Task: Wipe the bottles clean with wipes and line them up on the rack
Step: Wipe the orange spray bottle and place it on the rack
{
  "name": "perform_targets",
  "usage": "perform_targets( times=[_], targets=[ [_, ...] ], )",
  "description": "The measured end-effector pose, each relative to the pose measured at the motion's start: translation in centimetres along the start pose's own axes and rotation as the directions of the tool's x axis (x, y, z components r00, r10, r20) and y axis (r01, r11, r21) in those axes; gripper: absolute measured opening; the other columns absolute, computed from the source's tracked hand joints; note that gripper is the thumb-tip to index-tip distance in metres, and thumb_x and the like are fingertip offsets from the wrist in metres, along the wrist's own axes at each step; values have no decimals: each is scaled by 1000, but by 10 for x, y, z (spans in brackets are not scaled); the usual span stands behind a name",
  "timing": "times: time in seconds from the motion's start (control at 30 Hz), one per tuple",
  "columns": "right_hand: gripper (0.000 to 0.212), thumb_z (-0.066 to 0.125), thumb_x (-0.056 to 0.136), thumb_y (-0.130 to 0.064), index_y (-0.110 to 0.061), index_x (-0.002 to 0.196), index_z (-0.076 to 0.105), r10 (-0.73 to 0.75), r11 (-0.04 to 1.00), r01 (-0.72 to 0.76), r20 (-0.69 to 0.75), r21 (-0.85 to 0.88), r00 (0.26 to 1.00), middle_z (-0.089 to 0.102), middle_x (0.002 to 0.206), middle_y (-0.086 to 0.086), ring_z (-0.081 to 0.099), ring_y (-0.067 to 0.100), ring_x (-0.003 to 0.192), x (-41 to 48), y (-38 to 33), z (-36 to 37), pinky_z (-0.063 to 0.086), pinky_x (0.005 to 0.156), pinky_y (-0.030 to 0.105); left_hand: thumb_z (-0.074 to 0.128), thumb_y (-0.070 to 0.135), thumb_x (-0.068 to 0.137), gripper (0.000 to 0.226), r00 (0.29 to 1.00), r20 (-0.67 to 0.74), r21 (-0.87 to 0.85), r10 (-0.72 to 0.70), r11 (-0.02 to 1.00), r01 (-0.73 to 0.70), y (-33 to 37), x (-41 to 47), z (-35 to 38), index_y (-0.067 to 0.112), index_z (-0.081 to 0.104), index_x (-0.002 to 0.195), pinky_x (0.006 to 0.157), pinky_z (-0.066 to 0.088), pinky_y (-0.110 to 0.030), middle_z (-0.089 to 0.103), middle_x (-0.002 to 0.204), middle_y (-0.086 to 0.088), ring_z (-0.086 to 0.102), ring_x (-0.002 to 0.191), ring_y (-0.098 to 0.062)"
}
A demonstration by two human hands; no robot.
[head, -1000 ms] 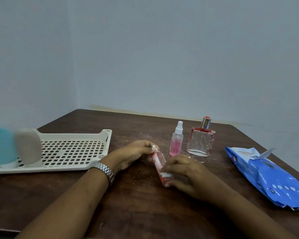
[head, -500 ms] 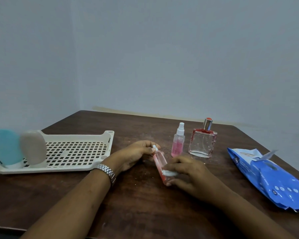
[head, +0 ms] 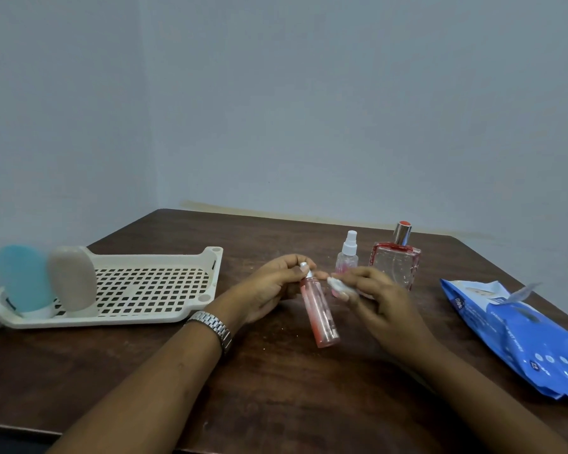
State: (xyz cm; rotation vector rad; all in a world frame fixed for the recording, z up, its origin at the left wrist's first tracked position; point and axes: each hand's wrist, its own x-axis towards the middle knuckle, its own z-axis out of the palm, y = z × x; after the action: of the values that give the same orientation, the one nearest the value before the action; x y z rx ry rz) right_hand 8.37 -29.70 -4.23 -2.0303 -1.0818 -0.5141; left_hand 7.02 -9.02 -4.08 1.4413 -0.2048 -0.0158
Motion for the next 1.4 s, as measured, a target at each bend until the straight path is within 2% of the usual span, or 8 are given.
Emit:
perform_targets(
  times=[0.23, 0.4, 0.63, 0.73, 0.93, 1.2, 1.3, 1.4],
  targets=[
    [34, 63, 85, -4, -19, 115, 66, -86, 986, 102, 120, -133, 989, 67, 105, -6, 46, -25, 94, -4, -2, 14, 35, 81, -3, 42, 3, 99, 15, 997, -74, -68, -3, 998, -2, -9, -4, 3, 10, 56, 98, 75, 55, -28, 71, 88, -4, 68, 77, -14],
    [28, 64, 83, -12, -22, 109, 70, -170, 975, 204, 286, -94, 943, 68, 100, -12, 56, -7, 94, -15, -8, 1, 40, 78, 1, 39, 1, 100, 17, 993, -120, -131, -19, 991, 4, -3, -4, 3, 7, 55, 99, 63, 58, -25, 65, 87, -8, 70, 74, -20],
    [28, 55, 84, -12, -15, 106, 71, -171, 951, 192, 105, -244, 980, 69, 101, 1, 49, -7, 89, 10, -11, 19, 32, 81, -5, 42, 3, 100, 16, 994, -106, -93, -4, 996, -6, -4, -4, 5, 10, 56, 98, 65, 53, -22, 62, 88, -5, 60, 72, -10],
    [27, 57, 83, -11, -15, 106, 71, -160, 961, 176, 90, -211, 983, 70, 101, 0, 49, -9, 90, 9, -11, 20, 42, 80, 4, 42, 4, 100, 16, 994, -108, -106, -16, 994, 4, -4, -4, 4, 10, 57, 98, 62, 57, -24, 63, 87, -4, 61, 71, -10],
    [29, 48, 84, -25, -23, 99, 72, -217, 946, 280, 319, -165, 922, 68, 95, -8, 51, -7, 91, -8, -20, 5, 41, 69, 2, 39, 2, 100, 18, 994, -110, -171, -29, 985, 10, -3, -5, 2, 6, 56, 101, 69, 59, -29, 65, 84, -7, 69, 71, -18],
    [44, 37, 87, -33, -16, 114, 67, -145, 953, 183, 169, -241, 975, 65, 112, 1, 56, 6, 100, 5, -14, 22, 44, 88, 16, 40, 3, 100, 17, 996, -87, -138, -15, 990, 3, -3, -8, 5, 8, 56, 102, 65, 57, -21, 63, 87, -5, 62, 72, -10],
    [42, 45, 88, -42, -22, 119, 64, -174, 965, 222, 288, -141, 941, 56, 113, -16, 47, -7, 105, -4, -16, 14, 36, 89, 2, 39, 3, 101, 18, 994, -105, -141, -8, 990, -6, -3, -7, 3, 7, 57, 103, 67, 58, -24, 64, 88, -7, 66, 76, -15],
    [41, 62, 82, -48, -26, 116, 66, -201, 963, 252, 355, -101, 913, 58, 110, -18, 47, -8, 105, -10, -15, 8, 37, 87, 3, 38, 3, 101, 19, 993, -117, -167, -21, 986, 1, -3, -6, 2, 6, 57, 103, 73, 59, -29, 65, 87, -8, 69, 76, -19]
  ],
)
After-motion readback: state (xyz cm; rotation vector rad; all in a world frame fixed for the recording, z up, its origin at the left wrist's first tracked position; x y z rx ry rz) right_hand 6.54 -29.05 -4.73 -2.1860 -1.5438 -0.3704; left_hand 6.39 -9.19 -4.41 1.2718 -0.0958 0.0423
